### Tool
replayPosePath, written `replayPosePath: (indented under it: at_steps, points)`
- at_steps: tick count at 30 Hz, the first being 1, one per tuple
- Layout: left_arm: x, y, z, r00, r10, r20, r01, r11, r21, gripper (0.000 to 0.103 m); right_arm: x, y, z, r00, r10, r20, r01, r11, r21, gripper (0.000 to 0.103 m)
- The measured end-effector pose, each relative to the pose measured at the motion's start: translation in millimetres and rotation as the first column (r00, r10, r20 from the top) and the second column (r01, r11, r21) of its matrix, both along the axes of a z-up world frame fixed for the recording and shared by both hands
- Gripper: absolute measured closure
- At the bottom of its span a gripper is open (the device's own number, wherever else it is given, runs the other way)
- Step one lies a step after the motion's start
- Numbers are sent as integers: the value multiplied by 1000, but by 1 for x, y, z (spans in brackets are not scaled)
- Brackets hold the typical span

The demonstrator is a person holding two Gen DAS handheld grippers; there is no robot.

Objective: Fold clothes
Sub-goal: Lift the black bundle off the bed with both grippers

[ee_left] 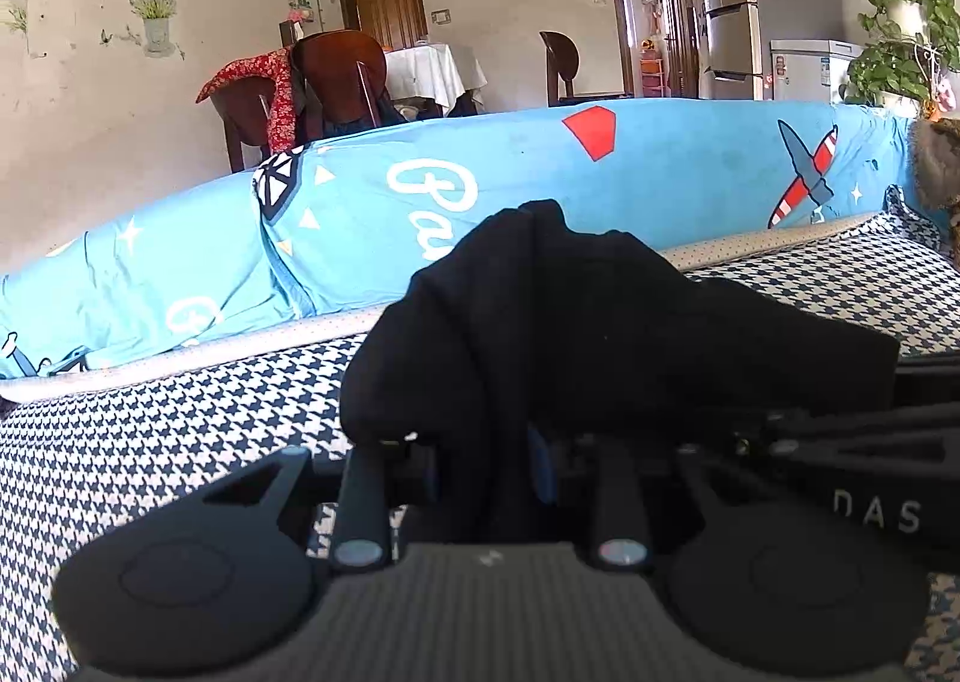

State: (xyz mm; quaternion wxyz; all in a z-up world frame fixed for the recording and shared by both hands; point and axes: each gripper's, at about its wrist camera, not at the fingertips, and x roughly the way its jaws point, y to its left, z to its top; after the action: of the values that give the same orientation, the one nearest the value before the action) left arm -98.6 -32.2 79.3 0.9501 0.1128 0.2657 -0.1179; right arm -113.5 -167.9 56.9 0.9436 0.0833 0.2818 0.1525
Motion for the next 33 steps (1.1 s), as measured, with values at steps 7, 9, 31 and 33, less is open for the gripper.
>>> replayPosePath:
  at_steps: [7, 9, 31, 33]
  points:
    - [-4, 17, 7, 999, 28, 19, -28, 1000, 9, 76, 0, 16, 4, 999, 34, 22, -33, 999, -6, 73]
    - [-4, 22, 9, 999, 38, 24, -38, 999, 8, 76, -1, 21, 5, 999, 41, 27, -41, 999, -5, 73]
    - [-3, 60, 14, 992, 120, 44, -120, 993, 5, 76, 7, 61, 7, 994, 101, 49, -102, 995, 0, 73]
    - [-2, 63, 14, 991, 126, 45, -127, 992, 5, 76, 8, 63, 8, 993, 106, 51, -106, 994, 1, 73]
